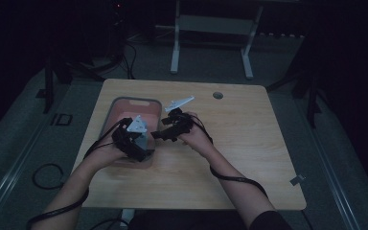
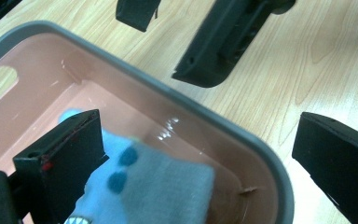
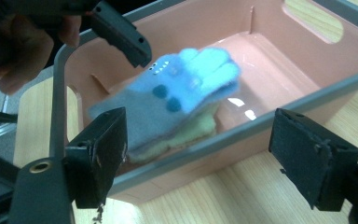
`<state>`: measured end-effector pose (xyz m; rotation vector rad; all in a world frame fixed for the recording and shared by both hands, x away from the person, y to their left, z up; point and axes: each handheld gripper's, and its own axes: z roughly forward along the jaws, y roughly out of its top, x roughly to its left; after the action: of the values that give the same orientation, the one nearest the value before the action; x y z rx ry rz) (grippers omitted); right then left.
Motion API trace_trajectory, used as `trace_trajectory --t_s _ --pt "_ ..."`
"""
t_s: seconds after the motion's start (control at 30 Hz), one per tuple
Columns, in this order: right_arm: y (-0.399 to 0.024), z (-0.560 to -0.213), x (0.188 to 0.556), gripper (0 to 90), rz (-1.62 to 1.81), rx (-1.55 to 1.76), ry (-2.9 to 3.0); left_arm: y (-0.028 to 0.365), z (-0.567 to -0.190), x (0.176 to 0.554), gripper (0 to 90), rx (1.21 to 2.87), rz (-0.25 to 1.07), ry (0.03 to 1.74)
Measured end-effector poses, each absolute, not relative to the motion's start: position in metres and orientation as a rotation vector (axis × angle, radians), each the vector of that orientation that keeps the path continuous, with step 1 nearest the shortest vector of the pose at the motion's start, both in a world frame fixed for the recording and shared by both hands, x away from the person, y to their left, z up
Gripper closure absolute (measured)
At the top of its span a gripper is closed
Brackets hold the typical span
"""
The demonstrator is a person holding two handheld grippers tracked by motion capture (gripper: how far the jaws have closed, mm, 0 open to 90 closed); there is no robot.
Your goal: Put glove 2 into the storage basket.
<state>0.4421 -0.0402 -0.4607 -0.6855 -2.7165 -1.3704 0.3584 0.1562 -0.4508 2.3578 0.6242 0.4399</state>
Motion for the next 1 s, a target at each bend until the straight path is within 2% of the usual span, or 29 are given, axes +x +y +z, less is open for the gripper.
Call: trace_trajectory --t_s 0.57,1.0 --pt "-0.074 -0.467 0.44 18.2 -1.37 -0.72 -2.736 0.124 -0.447 0.349 1.9 2.264 0.362 0.578" --pt "-0.106 -0.471 0.433 18.0 -1.37 -0.74 -2.766 0.095 -0.454 0.341 1.9 2.294 0.319 0.476"
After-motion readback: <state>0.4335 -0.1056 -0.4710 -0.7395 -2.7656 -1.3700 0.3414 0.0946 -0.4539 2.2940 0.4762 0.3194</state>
